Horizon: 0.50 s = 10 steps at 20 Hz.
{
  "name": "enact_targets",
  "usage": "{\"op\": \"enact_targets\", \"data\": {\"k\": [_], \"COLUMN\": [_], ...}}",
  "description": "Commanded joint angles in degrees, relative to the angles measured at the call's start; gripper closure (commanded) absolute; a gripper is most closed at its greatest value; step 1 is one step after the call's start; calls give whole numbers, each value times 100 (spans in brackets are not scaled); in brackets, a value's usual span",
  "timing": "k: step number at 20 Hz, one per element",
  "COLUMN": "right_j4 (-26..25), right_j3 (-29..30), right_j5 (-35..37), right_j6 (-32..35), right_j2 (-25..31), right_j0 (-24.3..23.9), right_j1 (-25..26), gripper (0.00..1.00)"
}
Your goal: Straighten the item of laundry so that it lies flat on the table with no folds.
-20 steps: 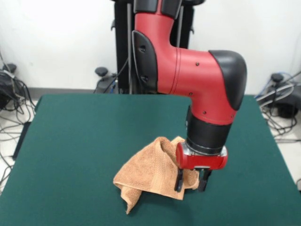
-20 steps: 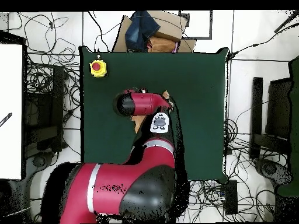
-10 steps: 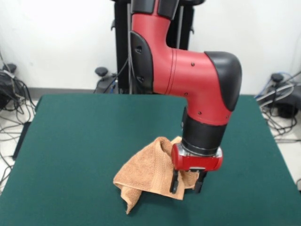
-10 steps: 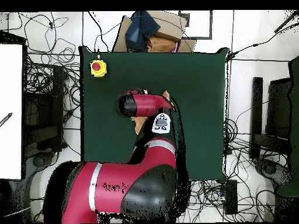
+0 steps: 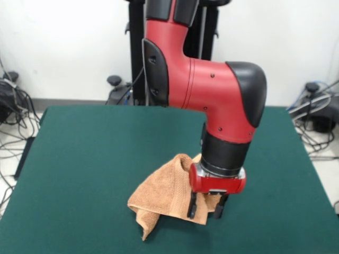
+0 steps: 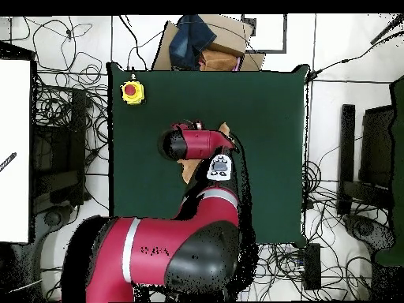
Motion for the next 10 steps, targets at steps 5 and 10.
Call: {"op": "enact_targets", "data": {"k": [5,10], "right_j4": [291,264], "right_j3": [231,53], "right_j5": [-367,-264], "right_j6": [1421,1244], "right_j2": [-101,-84], "right_j0": [151,94], "right_j1": [441,625], "gripper": [0,0]}}
